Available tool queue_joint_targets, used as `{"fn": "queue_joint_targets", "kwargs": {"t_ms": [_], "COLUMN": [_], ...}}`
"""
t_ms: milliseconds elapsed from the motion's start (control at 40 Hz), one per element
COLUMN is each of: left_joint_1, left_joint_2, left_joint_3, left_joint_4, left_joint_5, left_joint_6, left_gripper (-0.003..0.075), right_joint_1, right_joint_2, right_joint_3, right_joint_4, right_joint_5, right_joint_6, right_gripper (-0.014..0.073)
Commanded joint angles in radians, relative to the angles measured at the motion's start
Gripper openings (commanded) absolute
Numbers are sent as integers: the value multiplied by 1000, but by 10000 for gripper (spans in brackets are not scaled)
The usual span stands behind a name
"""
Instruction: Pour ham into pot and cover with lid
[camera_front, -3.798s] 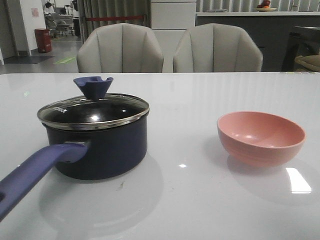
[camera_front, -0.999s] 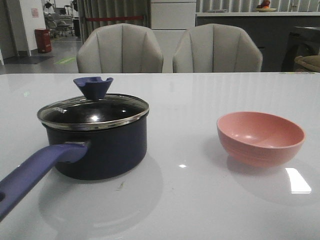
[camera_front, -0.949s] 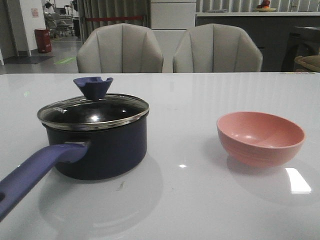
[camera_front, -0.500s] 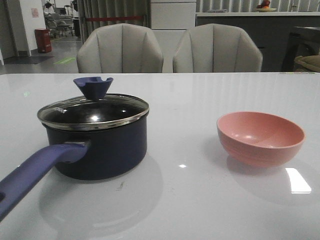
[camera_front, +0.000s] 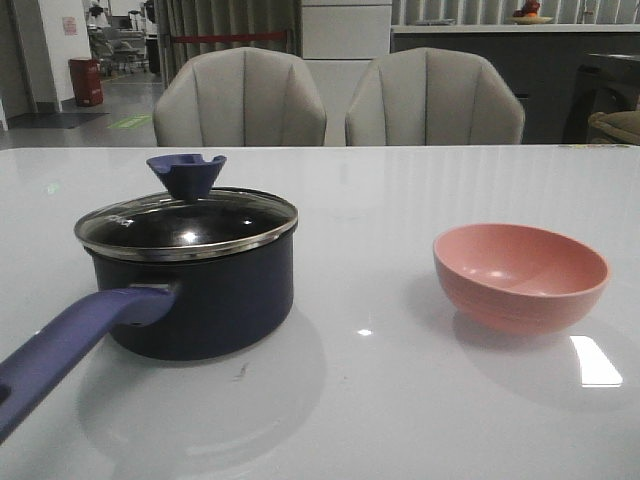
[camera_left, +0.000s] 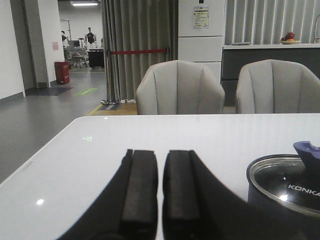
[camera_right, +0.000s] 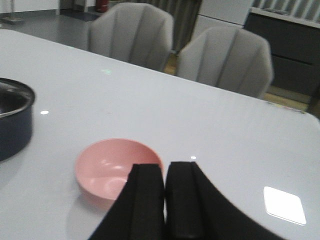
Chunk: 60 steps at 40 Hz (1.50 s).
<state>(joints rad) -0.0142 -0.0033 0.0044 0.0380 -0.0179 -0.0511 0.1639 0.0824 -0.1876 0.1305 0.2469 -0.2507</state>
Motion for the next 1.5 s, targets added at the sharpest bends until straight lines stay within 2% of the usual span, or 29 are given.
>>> {"fn": "queue_joint_targets", "kwargs": {"t_ms": [0, 275, 425, 1474], "left_joint_1": [1, 1, 1, 1], "left_joint_2": [7, 7, 7, 7], "left_joint_3": [21, 21, 21, 21], "left_joint_4": [-10, -10, -10, -10], "left_joint_5": [-80, -80, -80, -80], "left_joint_6": [-4, -4, -4, -4], "left_gripper": [133, 133, 133, 133], "right_joint_1": [-60, -76, -76, -76], "right_joint_2": [-33, -112, -112, -112], "right_joint_3": [11, 206, 209, 209], "right_joint_4": [-84, -130, -177, -177], "right_joint_5": [-94, -293, -288, -288], "right_joint_6": [87, 223, 319, 321], "right_gripper": [182, 182, 182, 182]}}
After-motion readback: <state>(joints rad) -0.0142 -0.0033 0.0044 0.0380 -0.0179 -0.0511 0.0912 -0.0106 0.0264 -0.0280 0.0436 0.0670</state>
